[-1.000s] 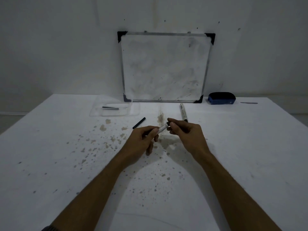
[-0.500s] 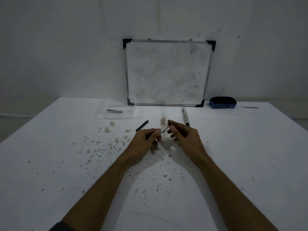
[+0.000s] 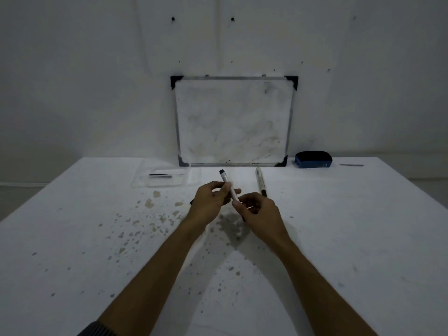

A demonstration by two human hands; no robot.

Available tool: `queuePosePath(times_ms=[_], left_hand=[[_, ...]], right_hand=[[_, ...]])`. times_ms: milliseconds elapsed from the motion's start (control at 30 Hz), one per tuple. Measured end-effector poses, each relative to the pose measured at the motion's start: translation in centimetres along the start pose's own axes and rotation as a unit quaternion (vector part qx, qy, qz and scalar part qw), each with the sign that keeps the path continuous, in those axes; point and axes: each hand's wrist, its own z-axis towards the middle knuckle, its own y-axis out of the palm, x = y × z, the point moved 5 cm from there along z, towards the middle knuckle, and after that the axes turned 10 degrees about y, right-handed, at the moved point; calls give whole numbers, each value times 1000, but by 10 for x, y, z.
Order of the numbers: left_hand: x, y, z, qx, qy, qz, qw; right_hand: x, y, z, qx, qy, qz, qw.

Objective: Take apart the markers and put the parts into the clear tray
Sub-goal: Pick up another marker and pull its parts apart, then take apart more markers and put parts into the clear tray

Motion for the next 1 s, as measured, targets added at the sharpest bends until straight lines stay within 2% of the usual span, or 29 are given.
queuePosePath(times_ms=[67,133,233,367,400,667,867,1000], left_hand=[[-2,6,6,-6,-8,8,1000],[-4,7,9,-3,10,111,994],[-10,-2,-1,-21,83,307,948],[-40,-8,-10,-128,199,424,874],[-46,-9,-9,-139,207,428,869],[-55,-11,-1,-138,217,386,886],[-54,-11,-2,-125,229,373,890],[-55,-10,-1,-128,226,381,887]], right_hand=[[1,-6,3,16,0,-21,1000],[1,-13,9,45,-8,-66,997],[-5,-20,29,116,-61,-176,976],[-24,-7,78,160,-125,-336,920],[-29,-1,93,156,-134,-353,913],[-23,46,184,113,-152,-467,864],[-16,44,190,96,-140,-452,876],[-19,14,161,111,-128,-382,908]])
